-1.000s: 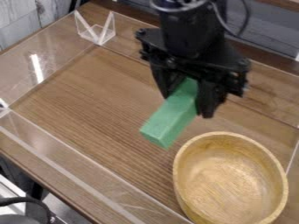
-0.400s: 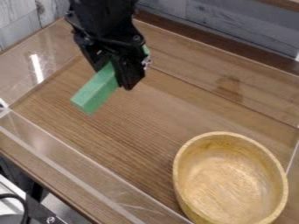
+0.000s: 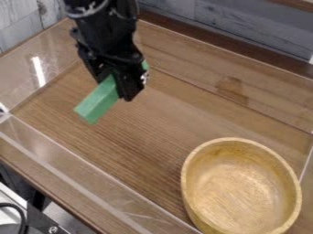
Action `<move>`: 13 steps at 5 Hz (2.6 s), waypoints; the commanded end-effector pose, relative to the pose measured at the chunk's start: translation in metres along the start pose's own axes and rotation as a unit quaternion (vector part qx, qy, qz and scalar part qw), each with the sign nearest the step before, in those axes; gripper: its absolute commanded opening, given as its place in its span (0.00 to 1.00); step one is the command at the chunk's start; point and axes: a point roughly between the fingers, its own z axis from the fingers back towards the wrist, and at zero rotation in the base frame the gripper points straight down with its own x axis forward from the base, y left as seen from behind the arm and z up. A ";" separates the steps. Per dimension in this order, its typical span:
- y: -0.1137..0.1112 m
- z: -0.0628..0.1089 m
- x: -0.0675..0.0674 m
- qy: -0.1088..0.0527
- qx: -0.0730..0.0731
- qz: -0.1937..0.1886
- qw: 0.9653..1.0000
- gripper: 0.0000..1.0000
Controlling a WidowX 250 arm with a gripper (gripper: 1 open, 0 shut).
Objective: Remove the green block from inside the brown bowl and put it on the table
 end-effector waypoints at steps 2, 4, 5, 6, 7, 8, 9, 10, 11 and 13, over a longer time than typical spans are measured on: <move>0.019 -0.023 0.008 -0.012 0.020 -0.010 1.000 0.00; 0.022 -0.044 0.010 -0.007 0.030 -0.013 0.999 0.00; 0.026 -0.051 0.011 -0.001 0.031 -0.010 0.999 0.00; 0.027 -0.056 0.011 0.002 0.032 -0.007 0.999 0.00; 0.028 -0.060 0.012 0.005 0.031 -0.003 1.000 0.00; 0.027 -0.061 0.012 0.007 0.029 0.002 1.000 0.00; 0.026 -0.062 0.013 0.009 0.027 0.007 1.000 0.00; 0.024 -0.062 0.014 0.012 0.026 0.012 1.000 0.00; 0.022 -0.061 0.015 0.014 0.024 0.016 0.999 0.00; 0.018 -0.057 0.017 0.019 0.019 0.024 0.999 0.00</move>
